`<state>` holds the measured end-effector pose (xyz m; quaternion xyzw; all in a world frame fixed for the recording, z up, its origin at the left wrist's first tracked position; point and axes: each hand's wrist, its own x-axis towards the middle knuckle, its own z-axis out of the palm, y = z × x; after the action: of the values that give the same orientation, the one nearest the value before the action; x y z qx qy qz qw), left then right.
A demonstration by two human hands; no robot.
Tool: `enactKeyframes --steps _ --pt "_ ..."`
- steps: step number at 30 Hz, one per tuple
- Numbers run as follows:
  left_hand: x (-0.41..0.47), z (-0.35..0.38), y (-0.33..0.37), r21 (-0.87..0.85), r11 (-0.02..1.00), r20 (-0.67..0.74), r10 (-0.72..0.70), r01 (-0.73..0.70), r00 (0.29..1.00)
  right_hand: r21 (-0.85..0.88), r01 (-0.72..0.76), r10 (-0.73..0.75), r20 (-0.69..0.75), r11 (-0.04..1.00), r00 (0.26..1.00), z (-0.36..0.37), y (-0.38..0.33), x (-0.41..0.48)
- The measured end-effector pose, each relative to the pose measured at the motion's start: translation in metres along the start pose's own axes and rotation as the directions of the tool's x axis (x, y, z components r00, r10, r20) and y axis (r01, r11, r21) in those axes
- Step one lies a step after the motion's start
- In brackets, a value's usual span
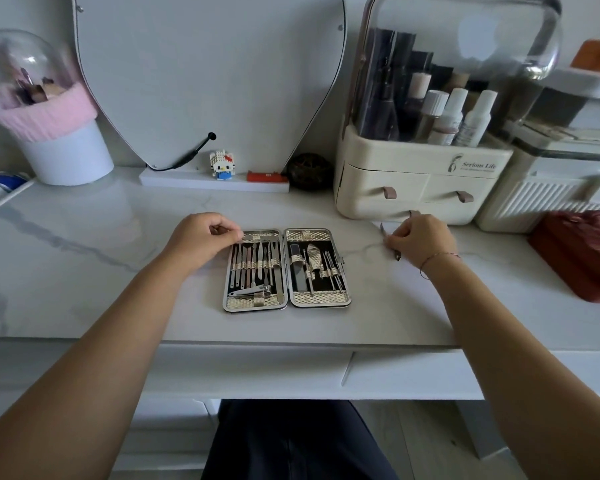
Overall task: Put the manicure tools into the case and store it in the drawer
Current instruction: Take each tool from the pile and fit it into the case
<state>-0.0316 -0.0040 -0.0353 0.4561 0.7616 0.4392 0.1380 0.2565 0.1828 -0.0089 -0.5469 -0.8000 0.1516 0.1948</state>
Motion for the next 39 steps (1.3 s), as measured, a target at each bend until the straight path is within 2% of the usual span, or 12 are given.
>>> enactKeyframes --steps 6,10,12,17,22,25,28,30,34,36,39 --pt "-0.001 0.001 0.001 0.008 1.000 -0.007 -0.007 0.007 1.000 0.105 0.090 -0.099 0.085 0.990 0.991 0.008 -0.012 -0.019" --pt "-0.001 0.001 0.002 0.009 1.000 -0.010 -0.007 0.007 1.000 0.198 0.035 -0.035 -0.004 0.980 0.999 0.002 -0.015 -0.012" --pt "-0.001 0.001 0.003 0.013 1.000 -0.011 -0.009 0.009 1.000 0.138 -0.008 0.007 0.005 0.990 1.000 0.002 -0.017 -0.006" --pt "-0.001 0.001 0.002 0.008 1.000 -0.024 -0.016 0.016 1.000 0.063 -0.061 0.052 0.141 0.996 0.989 0.008 -0.030 -0.001" --pt "-0.001 0.003 0.003 0.024 1.000 -0.019 -0.015 0.015 1.000 -0.069 -0.072 0.082 0.163 0.995 0.983 0.005 -0.035 0.001" --pt "0.000 0.002 0.004 0.033 0.999 -0.042 0.015 -0.013 0.999 -0.114 -0.038 0.058 0.184 0.993 0.981 0.005 -0.031 0.003" --pt "0.001 0.002 0.017 0.102 0.990 -0.086 0.104 -0.095 0.991 -0.166 -0.035 0.067 0.186 0.986 0.980 0.003 -0.025 0.000" --pt "0.000 0.008 0.035 0.105 0.981 -0.046 0.170 -0.164 0.984 -0.230 -0.030 0.080 0.209 0.973 0.975 0.003 -0.023 -0.002" --pt "-0.005 0.034 0.065 0.124 0.959 0.169 0.231 -0.253 0.958 -0.196 -0.010 0.054 0.221 0.981 0.974 0.006 -0.021 -0.001" --pt "-0.006 0.049 0.072 0.195 0.937 0.244 0.239 -0.289 0.940 -0.163 0.002 0.035 0.225 0.987 0.974 0.006 -0.019 0.001" --pt "-0.004 0.063 0.077 0.299 0.908 0.276 0.213 -0.294 0.937 -0.117 0.023 0.003 0.217 0.993 0.976 0.006 -0.016 0.002"
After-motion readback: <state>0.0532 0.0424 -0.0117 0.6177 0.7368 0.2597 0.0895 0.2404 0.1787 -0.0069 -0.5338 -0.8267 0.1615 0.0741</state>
